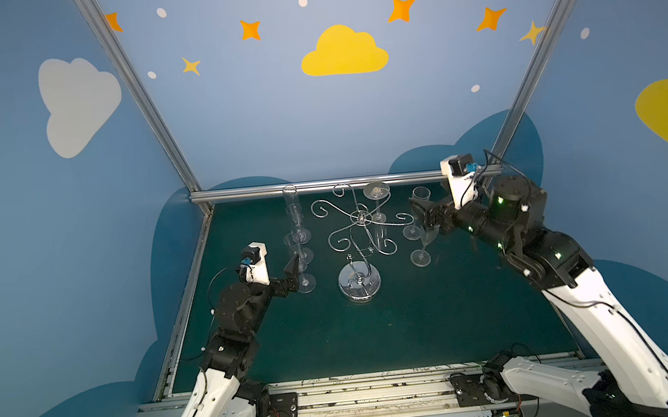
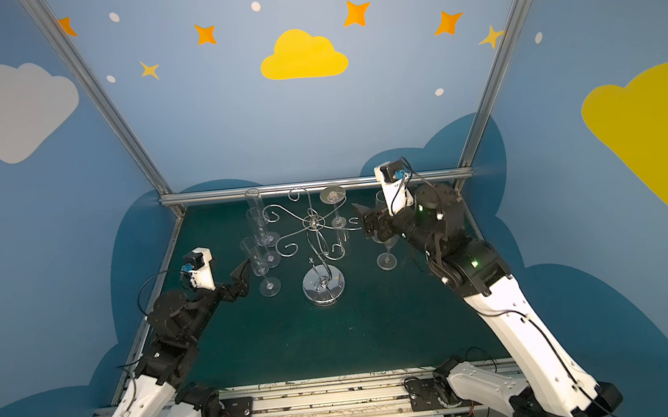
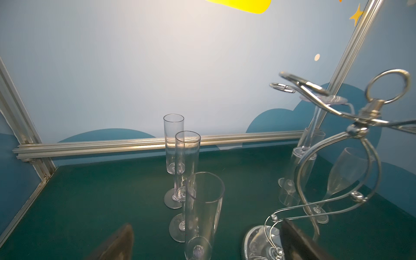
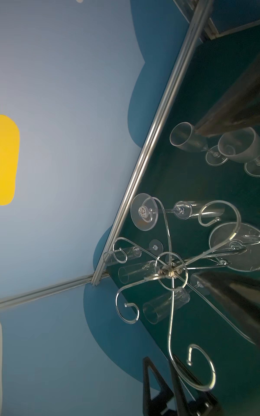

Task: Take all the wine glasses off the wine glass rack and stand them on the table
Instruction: 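Reach the right gripper over the rack to a hanging glass's foot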

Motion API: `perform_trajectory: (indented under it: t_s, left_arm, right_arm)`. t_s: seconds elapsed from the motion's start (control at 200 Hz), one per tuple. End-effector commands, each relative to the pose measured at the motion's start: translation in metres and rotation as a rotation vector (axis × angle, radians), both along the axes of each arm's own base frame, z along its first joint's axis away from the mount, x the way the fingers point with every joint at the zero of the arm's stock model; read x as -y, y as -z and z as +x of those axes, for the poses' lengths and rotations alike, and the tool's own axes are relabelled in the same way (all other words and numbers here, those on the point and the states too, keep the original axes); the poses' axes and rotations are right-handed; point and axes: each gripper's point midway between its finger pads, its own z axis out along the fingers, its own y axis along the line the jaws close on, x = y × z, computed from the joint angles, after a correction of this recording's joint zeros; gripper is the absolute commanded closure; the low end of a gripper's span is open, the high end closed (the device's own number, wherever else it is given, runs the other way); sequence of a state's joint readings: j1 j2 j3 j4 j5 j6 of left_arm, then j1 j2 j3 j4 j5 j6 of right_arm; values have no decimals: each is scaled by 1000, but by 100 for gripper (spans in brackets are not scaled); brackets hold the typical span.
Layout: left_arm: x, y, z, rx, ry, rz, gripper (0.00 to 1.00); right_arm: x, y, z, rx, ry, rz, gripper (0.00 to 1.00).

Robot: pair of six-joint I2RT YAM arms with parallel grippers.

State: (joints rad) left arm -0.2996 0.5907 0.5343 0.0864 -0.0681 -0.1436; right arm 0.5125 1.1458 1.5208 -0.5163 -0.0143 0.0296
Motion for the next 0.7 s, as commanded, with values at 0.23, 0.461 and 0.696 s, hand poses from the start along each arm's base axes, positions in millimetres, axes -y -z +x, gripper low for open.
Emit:
perform_trajectory:
  t_s: [0.23, 0.461, 0.696]
  left_arm:
    - [6, -11, -35, -106, 84, -85, 1]
    - [10, 5, -41, -161, 109, -130, 0]
    - [12, 7, -45, -175, 123, -152, 1]
  right_arm:
    - [-30, 14, 48, -456, -232, 292, 21]
    - [-49, 38, 76, -621, -318, 320, 30]
    - [-61, 65, 103, -731, -339, 309, 37]
